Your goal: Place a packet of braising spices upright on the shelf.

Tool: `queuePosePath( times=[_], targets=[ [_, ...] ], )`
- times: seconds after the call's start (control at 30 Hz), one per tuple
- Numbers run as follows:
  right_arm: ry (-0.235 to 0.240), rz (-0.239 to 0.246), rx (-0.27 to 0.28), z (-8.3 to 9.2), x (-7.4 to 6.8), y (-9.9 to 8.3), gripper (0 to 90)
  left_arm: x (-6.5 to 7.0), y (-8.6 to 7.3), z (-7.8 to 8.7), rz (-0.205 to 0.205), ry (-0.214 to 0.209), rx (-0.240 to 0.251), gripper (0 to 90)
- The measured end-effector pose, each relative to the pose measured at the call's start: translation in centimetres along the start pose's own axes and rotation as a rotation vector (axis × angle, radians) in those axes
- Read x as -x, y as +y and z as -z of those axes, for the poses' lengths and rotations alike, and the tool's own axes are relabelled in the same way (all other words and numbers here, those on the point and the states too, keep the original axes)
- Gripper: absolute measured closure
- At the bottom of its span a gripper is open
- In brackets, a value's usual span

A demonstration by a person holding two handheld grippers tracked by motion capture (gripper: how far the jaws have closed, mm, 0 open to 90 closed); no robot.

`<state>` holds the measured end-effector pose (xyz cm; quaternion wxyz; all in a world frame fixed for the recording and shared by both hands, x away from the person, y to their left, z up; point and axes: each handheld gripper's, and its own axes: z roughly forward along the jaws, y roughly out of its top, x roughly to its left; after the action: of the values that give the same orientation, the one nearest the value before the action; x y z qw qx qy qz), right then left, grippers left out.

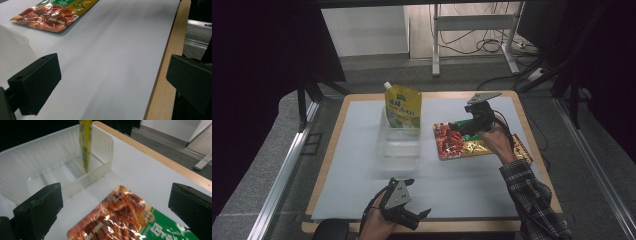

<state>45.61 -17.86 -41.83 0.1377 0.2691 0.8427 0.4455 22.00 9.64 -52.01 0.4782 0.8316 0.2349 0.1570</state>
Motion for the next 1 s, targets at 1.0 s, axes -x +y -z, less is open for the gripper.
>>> queuePosePath(
  times=[1.0],
  targets=[
    [-0.140,-0.193,-0.092,1.8,4.9,-6.9,0.1,0.1,0.0,-0.1,-0.017,-0.002,-0.014,0.0]
  ],
)
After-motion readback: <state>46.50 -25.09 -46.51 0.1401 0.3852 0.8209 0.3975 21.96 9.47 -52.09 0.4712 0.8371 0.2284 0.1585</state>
